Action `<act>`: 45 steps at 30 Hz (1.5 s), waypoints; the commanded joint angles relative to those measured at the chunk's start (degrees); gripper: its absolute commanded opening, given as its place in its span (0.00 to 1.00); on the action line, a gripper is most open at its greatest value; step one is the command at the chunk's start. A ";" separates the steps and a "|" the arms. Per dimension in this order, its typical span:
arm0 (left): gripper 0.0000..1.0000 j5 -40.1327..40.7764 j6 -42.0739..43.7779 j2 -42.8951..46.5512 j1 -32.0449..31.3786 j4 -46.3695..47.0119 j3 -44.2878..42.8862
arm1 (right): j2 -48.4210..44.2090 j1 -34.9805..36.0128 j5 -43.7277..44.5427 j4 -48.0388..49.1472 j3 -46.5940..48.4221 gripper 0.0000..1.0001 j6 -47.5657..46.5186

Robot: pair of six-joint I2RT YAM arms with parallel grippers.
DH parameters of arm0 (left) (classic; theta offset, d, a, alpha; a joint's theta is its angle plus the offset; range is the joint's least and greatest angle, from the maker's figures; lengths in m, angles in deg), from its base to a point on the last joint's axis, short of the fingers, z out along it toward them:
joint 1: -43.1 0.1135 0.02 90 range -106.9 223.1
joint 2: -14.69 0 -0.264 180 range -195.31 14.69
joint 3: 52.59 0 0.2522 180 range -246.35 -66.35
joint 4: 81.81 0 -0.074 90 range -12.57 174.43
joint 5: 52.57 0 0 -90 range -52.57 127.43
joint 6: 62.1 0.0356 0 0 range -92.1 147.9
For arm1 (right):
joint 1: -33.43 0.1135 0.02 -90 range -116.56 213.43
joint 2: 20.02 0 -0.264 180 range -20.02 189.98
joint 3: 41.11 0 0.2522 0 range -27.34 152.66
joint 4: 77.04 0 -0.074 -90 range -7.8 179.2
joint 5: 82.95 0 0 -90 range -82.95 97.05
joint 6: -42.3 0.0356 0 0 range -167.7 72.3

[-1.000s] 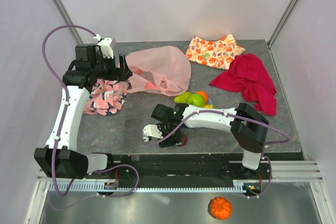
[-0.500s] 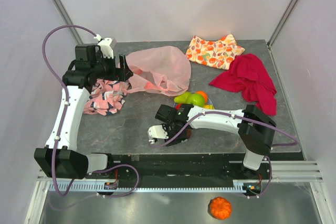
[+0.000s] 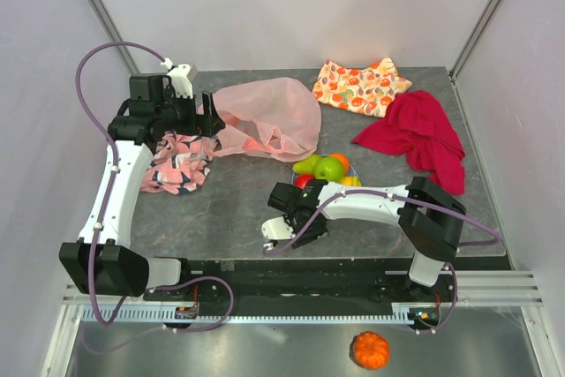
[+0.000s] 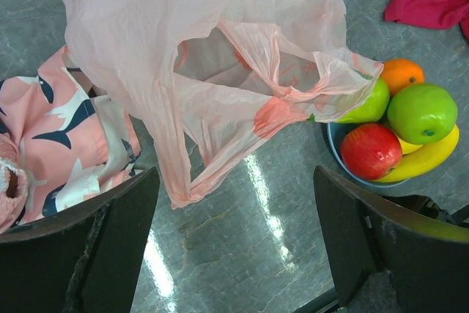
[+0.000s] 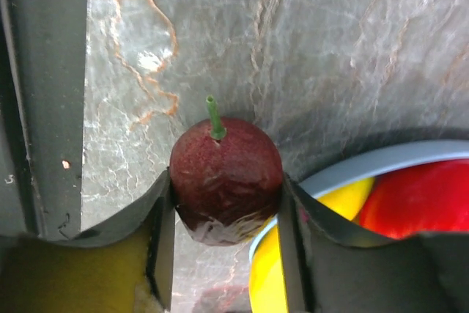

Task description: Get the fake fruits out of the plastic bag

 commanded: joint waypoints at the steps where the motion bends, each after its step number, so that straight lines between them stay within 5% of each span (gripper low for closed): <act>1: 0.92 -1.94 -0.83 -0.23 0.35 1.57 -1.15 | -3.58 -0.20 2.08 -0.88 1.21 0.42 -1.76; 9: 0.92 -3.52 -1.88 -1.64 0.35 1.92 -1.85 | -8.95 -0.20 7.42 -8.44 8.51 0.33 -1.49; 14: 0.92 -3.87 -2.23 -2.25 0.35 2.53 -2.38 | -10.44 -0.38 18.06 -8.45 4.83 0.34 -0.44; 24: 0.92 -4.40 -2.67 -2.96 0.35 2.62 -3.26 | -8.25 -1.34 25.63 -2.38 0.17 0.38 1.76; 30: 0.92 -4.48 -2.67 -2.43 0.35 2.71 -2.47 | -8.33 -1.26 27.65 -0.62 -0.98 0.45 0.62; 36: 0.92 -4.66 -2.67 -2.16 0.35 2.71 -2.30 | -8.60 -1.34 28.88 0.96 -2.65 0.64 -0.17; 45: 0.92 -5.01 -2.67 -1.99 0.35 2.71 -2.21 | -9.30 -1.52 29.32 1.14 -2.65 0.75 -0.79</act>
